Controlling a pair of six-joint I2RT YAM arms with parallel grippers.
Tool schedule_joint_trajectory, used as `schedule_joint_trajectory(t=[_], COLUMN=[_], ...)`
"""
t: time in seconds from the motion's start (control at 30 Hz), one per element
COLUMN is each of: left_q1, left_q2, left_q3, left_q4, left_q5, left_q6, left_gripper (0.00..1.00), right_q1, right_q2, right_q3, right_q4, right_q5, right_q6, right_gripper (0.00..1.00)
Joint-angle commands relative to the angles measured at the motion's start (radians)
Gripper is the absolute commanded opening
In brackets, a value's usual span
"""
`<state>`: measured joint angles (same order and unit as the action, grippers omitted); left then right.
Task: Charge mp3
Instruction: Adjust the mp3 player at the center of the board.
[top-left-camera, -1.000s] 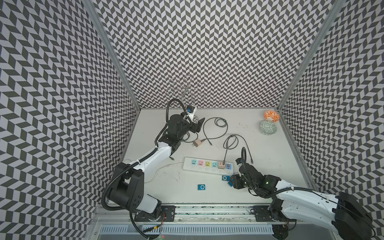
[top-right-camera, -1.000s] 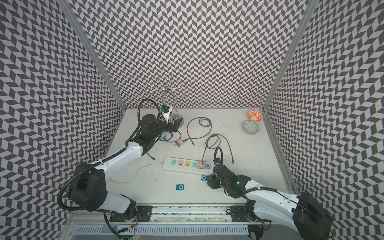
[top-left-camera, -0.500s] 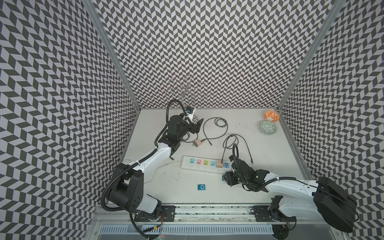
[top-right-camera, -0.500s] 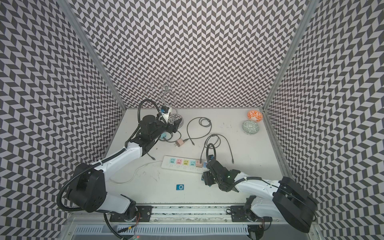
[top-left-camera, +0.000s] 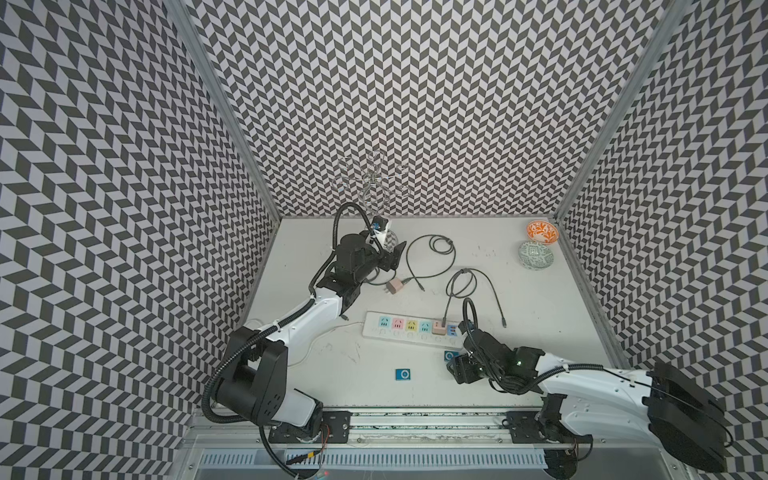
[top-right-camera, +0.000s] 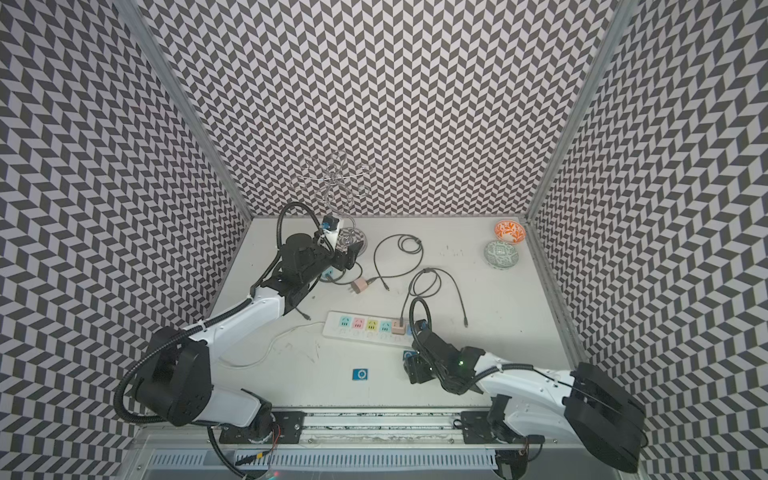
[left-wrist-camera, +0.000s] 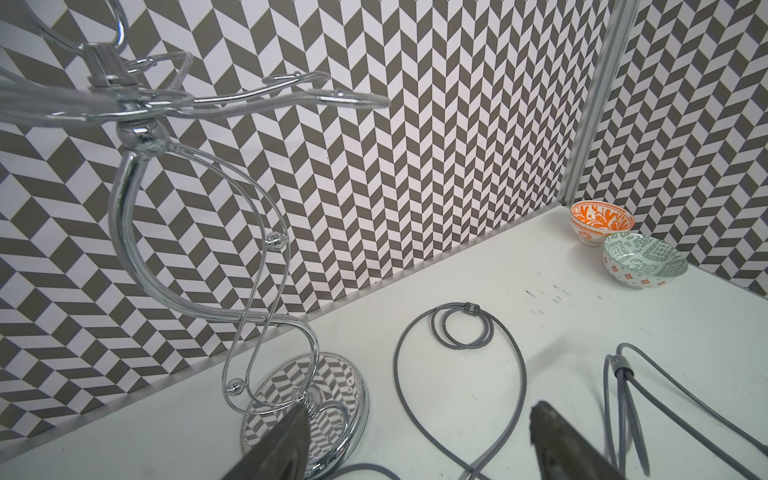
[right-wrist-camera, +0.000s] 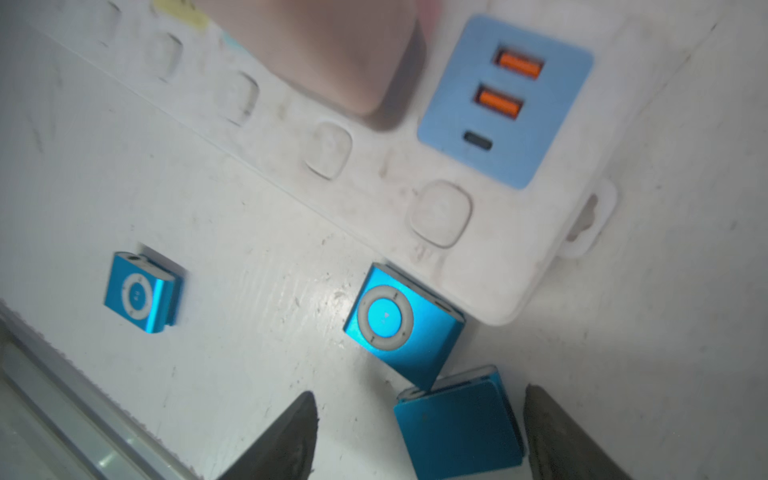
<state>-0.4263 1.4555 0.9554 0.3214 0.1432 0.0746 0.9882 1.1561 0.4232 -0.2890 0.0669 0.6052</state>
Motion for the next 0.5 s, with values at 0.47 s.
schedule_joint_trajectory(t=[0.47], left_q1=[-0.013], left_q2=[-0.052], left_q3=[-0.025], left_q4=[0.024], left_q5=[-0.001], left_q6=[0.007], left_gripper=[0.83], right_q1=[0.133], right_q2=[0.115], right_q3=[0.075], right_q4=[-0.198], right_q5=[0.188], right_q6=[0.164], right_gripper=[0.67])
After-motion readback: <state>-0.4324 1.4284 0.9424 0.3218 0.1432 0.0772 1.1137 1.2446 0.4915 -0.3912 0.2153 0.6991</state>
